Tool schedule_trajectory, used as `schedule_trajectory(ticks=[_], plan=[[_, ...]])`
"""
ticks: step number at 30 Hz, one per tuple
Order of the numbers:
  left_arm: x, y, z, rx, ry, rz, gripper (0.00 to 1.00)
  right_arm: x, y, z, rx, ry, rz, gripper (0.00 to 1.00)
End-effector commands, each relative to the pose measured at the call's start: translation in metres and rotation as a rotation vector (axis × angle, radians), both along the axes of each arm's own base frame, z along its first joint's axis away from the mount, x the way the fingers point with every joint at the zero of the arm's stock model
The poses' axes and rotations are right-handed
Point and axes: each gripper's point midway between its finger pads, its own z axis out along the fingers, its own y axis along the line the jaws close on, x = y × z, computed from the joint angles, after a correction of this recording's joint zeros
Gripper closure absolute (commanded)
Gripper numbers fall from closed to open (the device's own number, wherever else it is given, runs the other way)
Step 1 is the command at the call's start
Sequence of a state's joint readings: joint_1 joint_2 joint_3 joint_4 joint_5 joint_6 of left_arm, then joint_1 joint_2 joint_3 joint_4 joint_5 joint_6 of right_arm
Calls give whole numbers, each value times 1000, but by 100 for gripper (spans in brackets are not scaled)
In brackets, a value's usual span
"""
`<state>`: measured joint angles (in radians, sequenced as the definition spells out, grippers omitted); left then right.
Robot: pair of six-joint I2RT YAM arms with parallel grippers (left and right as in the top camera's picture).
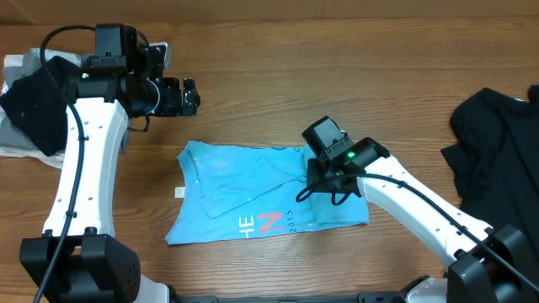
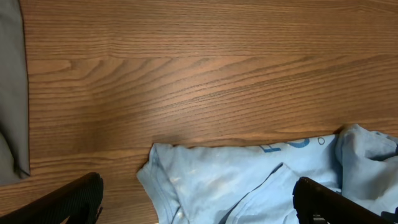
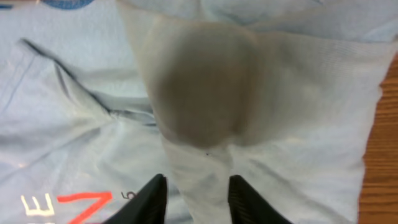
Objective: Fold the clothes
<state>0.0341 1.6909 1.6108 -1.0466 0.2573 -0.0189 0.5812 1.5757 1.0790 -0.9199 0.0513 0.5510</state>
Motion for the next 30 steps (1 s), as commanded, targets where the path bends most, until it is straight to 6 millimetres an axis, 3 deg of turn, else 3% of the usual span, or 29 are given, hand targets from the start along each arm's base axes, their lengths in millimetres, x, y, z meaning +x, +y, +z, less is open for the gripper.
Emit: schedule_trajectory(ticks=[1,5,9,12,13,23,26,30], plan=[[0,-1,-6,10,8,-18,0,21,-2,22,35,-47,-41,67],[0,-1,-6,10,8,-18,0,32,-5,27,72,-60,-31,76],[0,-1,-6,9,8,-18,0,30,1,24,143,-30,-14,77],[0,-1,-6,10,7,-18,0,23,14,16,212,-1,27,95],[0,-1,-6,10,7,-18,0,21,17,13,231,6,49,96],[0,-1,-6,9,10,-18,0,35,31,-43,273,64,86,96],[-1,-1,-6,9,12,-18,0,41,26,-45,315,86,75,96],[-1,-1,-6,9,15,-18,0,57,1,-37,315,81,-7,96]])
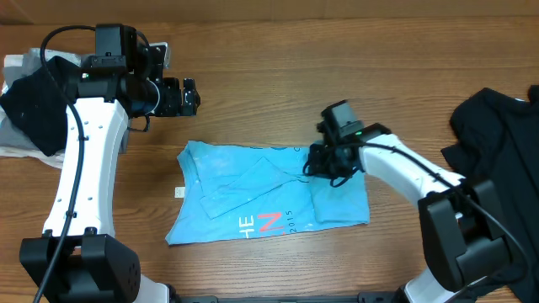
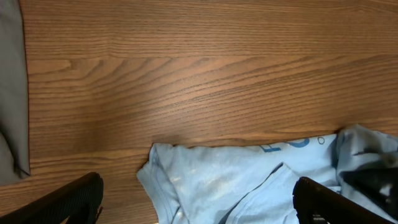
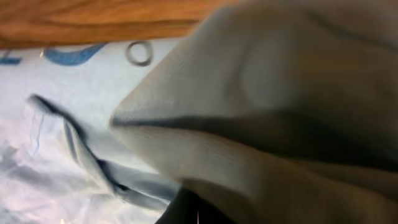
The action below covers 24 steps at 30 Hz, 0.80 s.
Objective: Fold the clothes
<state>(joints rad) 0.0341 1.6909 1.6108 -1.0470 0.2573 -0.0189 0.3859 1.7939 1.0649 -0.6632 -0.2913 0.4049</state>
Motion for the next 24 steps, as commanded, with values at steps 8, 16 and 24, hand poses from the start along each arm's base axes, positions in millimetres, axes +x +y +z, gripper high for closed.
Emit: schedule_trajectory(ticks=[8,16,24], plan=[[-1,-1,-6,9,14,-18,0,40,-27,72,93,-113,-2,96],[0,-1,-6,9,10,-18,0,20,13,103,390,-94,182,95],[0,-1,-6,9,10,-18,0,19,-16,96,462,-63,164,92]])
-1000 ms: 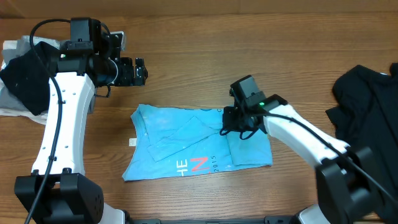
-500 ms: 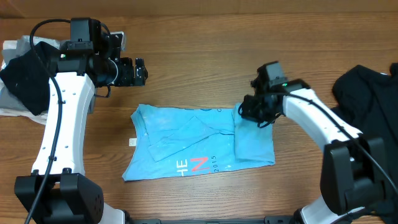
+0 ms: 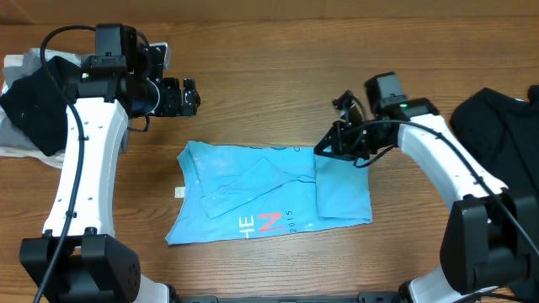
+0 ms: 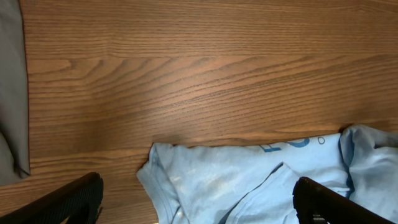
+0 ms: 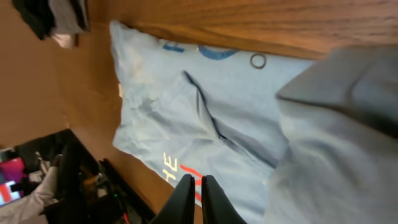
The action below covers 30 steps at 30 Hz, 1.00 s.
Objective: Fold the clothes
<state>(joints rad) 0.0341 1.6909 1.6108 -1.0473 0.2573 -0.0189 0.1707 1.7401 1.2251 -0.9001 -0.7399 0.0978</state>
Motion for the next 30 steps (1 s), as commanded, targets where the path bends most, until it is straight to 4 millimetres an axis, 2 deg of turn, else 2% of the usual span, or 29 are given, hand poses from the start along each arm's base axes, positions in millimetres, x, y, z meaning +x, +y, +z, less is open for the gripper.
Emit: schedule_trajectory(ticks=[1,3,7,11,13,18,22,25,30], plan=[[0,-1,-6,9,8,-18,0,6,-15,0,69,-16,1,92],[0,-1,-6,9,7,-18,0,3,-20,-8,112,4,7,93],[1,-1,-5,9,3,-18,0,-4,-18,-18,234,11,56,93],[2,-1,-5,6,2,-15,0,-7,-15,-40,259,60,57,93],[2,-2,-5,2,2,-17,0,-6,-12,-52,273,82,59,93],[2,-2,-5,1,2,-17,0,-4,0,-67,414,140,49,91],[2,-2,-5,1,2,-17,0,-7,4,-77,412,174,52,90],[2,-2,-5,1,2,-17,0,-4,4,-84,365,195,32,82],[2,-2,-5,0,3,-14,0,-2,6,-105,225,250,-18,75]])
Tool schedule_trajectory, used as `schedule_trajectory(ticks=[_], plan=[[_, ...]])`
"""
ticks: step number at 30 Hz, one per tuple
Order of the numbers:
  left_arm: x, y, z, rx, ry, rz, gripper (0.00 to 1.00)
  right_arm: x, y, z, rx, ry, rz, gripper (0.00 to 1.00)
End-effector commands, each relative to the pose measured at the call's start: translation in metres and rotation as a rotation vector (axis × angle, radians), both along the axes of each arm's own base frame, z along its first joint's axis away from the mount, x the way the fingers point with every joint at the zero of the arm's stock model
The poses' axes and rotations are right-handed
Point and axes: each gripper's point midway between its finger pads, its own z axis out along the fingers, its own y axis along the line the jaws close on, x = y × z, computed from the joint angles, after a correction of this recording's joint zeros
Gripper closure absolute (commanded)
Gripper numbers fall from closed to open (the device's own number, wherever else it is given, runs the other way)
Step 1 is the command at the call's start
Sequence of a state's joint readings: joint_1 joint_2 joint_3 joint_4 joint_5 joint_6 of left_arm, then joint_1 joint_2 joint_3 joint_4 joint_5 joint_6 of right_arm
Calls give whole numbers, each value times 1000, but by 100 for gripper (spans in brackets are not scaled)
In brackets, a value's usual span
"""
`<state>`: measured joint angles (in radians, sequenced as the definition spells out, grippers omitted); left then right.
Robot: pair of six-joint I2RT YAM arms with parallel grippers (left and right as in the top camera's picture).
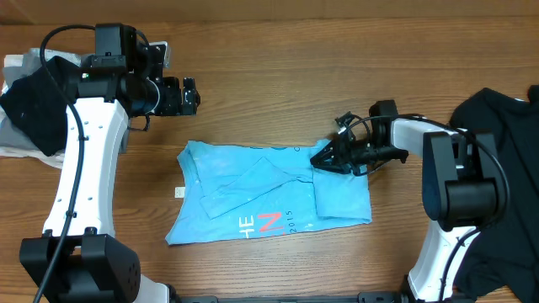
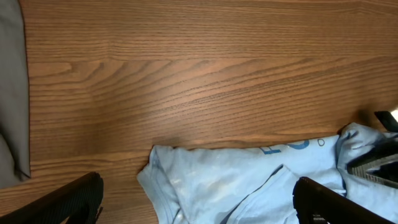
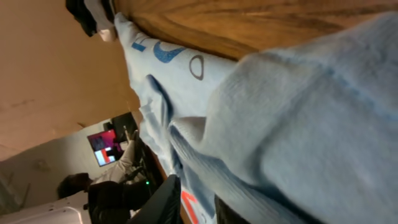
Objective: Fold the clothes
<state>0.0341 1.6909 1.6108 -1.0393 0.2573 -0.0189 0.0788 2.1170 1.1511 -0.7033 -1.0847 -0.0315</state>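
Note:
A light blue T-shirt [image 1: 253,198] with red and white lettering lies flat mid-table, its right side folded over as a panel. In the left wrist view its collar end [image 2: 236,186] shows below bare wood. My right gripper [image 1: 318,160] lies low at the panel's upper left corner. The cloth [image 3: 298,124] fills its wrist view, and its jaws [image 3: 194,193] stand a little apart, with cloth against them but nothing clearly pinched. My left gripper [image 1: 189,94] hangs open [image 2: 196,199] above the table beyond the shirt's far edge.
A black garment [image 1: 497,143] is heaped at the right edge. A pile of dark and grey clothes [image 1: 29,101] sits at the far left, and its grey cloth [image 2: 12,93] shows in the left wrist view. A small white tag [image 1: 179,192] lies beside the shirt.
My right gripper has dropped lower and turned flatter at the panel's upper corner. Its jaws, nearly together before, now stand slightly apart. The shirt and the left arm have not moved.
First my right gripper was shut on a fold of the shirt near its middle. Then it was farther back and right, with the cloth still against it. Later it was at the far edge, with the right side lying as a flat panel. Now it rests there, jaws slightly apart.

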Motion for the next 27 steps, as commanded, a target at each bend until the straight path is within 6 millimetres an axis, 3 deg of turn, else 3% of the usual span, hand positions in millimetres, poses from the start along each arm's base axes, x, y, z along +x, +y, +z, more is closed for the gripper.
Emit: schedule_trajectory(ticks=[1,2,7,12,15,18,22,27], plan=[[0,-2,-6,-1,11,-14,0,-6,7,-15,-98,62,0,72],[0,-2,-6,-4,14,-8,0,-8,11,-18,-122,78,2,68],[-1,-2,-6,-8,18,2,0,-12,11,-46,-341,110,-15,69],[-1,-2,-6,-8,22,2,0,-11,11,-39,-348,123,-15,80],[-1,-2,-6,-8,21,2,0,-7,9,-16,-338,87,6,81],[-1,-2,-6,-8,21,2,0,-4,7,21,-326,8,33,80],[-1,-1,-6,-5,19,3,0,-10,5,61,-318,-70,50,76],[2,-1,-5,-4,7,3,0,-30,0,76,-319,-51,89,72]])
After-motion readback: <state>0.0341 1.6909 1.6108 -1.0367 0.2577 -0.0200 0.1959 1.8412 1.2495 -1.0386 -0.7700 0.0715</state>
